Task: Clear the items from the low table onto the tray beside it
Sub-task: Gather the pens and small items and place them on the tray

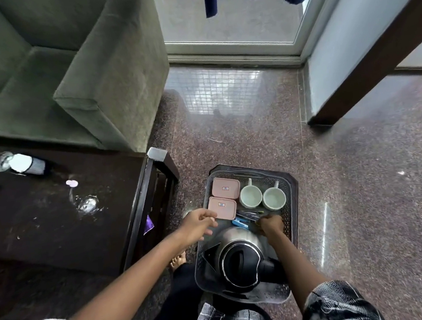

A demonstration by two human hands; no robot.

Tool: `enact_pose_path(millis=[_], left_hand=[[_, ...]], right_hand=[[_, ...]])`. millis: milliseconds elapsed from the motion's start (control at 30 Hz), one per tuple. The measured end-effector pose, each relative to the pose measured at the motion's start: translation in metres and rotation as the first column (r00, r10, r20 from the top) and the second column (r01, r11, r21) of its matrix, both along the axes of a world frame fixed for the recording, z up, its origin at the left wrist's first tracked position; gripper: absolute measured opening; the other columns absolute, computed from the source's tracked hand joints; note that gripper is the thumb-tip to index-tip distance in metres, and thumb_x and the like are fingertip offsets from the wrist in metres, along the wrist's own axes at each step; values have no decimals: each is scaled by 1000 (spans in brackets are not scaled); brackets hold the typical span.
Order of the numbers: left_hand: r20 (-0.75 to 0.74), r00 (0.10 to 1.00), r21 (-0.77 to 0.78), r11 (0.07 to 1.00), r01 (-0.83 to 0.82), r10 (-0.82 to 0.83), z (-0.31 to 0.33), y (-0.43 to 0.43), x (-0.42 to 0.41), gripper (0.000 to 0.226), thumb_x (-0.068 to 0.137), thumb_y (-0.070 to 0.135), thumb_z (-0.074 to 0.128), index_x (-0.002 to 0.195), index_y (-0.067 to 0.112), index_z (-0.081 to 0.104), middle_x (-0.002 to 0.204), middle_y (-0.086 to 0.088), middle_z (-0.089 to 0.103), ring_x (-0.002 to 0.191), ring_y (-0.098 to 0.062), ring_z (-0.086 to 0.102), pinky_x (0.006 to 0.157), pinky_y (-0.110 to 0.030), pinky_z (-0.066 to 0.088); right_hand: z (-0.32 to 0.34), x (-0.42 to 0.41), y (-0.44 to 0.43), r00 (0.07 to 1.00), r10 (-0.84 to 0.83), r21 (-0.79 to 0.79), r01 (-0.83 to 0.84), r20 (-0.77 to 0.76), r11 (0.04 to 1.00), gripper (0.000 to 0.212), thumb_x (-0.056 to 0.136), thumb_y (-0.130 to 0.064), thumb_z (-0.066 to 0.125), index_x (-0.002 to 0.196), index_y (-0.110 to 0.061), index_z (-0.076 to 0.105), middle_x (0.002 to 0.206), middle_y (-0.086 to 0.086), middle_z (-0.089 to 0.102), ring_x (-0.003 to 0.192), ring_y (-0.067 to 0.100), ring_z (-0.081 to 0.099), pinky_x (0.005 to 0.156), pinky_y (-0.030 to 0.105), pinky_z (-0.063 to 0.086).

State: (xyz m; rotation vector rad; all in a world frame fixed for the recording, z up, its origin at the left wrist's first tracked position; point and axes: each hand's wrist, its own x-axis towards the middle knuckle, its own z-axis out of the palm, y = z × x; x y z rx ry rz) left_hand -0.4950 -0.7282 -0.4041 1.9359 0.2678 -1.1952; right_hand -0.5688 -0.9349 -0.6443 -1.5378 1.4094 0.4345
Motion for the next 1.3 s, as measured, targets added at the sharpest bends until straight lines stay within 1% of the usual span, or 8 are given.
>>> enact_pose_path(millis=[233, 300, 400, 533, 633, 833, 967, 1300], left_hand=[[2, 999, -16, 999, -35, 35, 2, 7, -5, 26, 94, 13, 44, 116, 16, 55, 100, 1, 64, 79, -13, 55, 68, -23, 42], [5, 998, -32, 998, -57, 57, 3, 12, -8, 26, 93, 14, 44, 116, 16, 56, 97, 3, 64, 78, -12, 55, 67, -22, 42], [13, 995, -59, 994, -95, 96, 7, 28, -13, 25, 93, 13, 45, 116, 15, 56, 98, 1, 64, 77, -10, 55, 66, -22, 42], [19, 982, -107, 977, -187, 190, 18, 62, -15, 24, 93, 13, 47, 116, 14, 55, 106, -4, 64, 80, -13, 57, 70, -24, 43], [32, 953, -139, 946, -294, 301, 26, 100, -17, 22, 93, 13, 47, 113, 15, 55, 102, -1, 64, 75, -10, 56, 66, -21, 43], [81, 860, -192, 854, -483, 504, 32, 218, -29, 15, 93, 16, 47, 96, 26, 57, 95, 5, 66, 73, -7, 59, 65, -21, 43], [102, 784, -219, 783, -583, 612, 33, 317, -54, 18, 96, 13, 41, 101, 23, 56, 86, 9, 64, 72, -7, 57, 66, -21, 43], [159, 583, -223, 604, -765, 797, 47, 536, -114, 24, 98, 16, 41, 115, 19, 57, 103, -1, 65, 78, -8, 59, 69, -22, 44]], right_hand=[[47, 2, 0, 996, 70, 15, -71, 54, 997, 24, 71, -8, 57, 49, -14, 50, 64, 14, 52, 54, 19, 45, 51, 27, 36], [73, 2, 0, 994, 73, 22, -75, 77, 997, 18, 65, -16, 59, 50, -14, 49, 53, 8, 45, 46, 14, 36, 47, 22, 27], [128, 10, 8, 980, 64, 50, -75, 186, 996, 21, 77, -2, 57, 59, -13, 56, 52, 5, 47, 46, 15, 42, 44, 18, 31], [201, 25, 45, 875, 203, -134, -159, 440, 978, 16, 81, 2, 55, 83, -8, 68, 76, 10, 66, 67, 20, 60, 67, 30, 48], [240, 40, 101, 804, 283, -60, -296, 523, 953, 23, 83, 8, 51, 76, -10, 64, 68, 7, 65, 53, 10, 61, 53, 19, 49], [255, 60, 258, 691, 500, 44, -607, 523, 793, 30, 86, 6, 47, 68, -13, 62, 67, 10, 63, 52, 14, 60, 50, 22, 46], [258, 53, 374, 665, 545, 121, -683, 511, 720, 26, 90, 1, 44, 72, -11, 59, 64, 5, 60, 39, -2, 56, 40, 10, 40], [272, 27, 584, 551, 683, 254, -832, 479, 493, 20, 88, -2, 47, 78, -12, 60, 66, 3, 63, 46, 6, 59, 48, 18, 43]])
